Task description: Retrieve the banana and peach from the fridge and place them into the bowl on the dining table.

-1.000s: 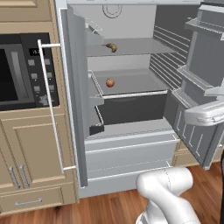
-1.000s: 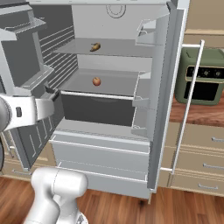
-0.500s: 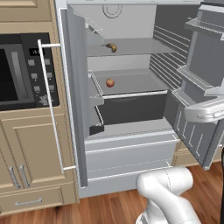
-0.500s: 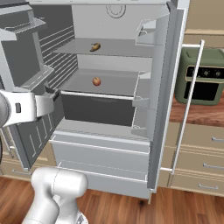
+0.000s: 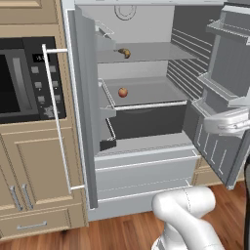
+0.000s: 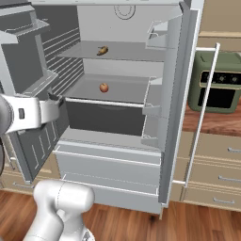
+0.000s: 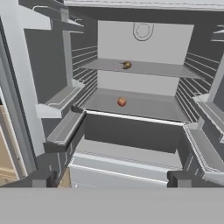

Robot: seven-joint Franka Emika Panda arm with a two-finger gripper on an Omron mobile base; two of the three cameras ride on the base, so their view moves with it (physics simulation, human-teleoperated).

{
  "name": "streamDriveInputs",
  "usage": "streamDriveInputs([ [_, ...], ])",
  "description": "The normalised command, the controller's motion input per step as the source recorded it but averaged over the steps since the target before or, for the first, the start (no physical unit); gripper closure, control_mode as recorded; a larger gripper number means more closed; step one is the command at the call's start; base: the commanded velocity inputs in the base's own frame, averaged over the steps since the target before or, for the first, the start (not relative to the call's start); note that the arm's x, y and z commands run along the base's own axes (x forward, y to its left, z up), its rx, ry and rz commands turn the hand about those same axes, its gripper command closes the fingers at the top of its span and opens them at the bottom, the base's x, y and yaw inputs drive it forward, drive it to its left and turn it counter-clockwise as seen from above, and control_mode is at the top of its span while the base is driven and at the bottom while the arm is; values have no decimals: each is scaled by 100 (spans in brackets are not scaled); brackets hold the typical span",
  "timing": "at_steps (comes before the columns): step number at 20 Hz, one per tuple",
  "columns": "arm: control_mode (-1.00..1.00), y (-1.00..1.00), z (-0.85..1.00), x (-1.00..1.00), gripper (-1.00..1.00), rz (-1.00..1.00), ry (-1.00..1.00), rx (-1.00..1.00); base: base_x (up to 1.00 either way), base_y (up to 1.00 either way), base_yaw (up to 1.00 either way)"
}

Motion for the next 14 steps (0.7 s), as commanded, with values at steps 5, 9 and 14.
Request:
streamDriveInputs([
  [5, -100, 0, 0, 28, -100, -2, 0, 0, 0, 0, 0],
  [9, -100, 0, 0, 42, -100, -3, 0, 0, 0, 0, 0],
  [14, -100, -1, 0, 29, -100, -1, 0, 0, 0, 0, 0],
])
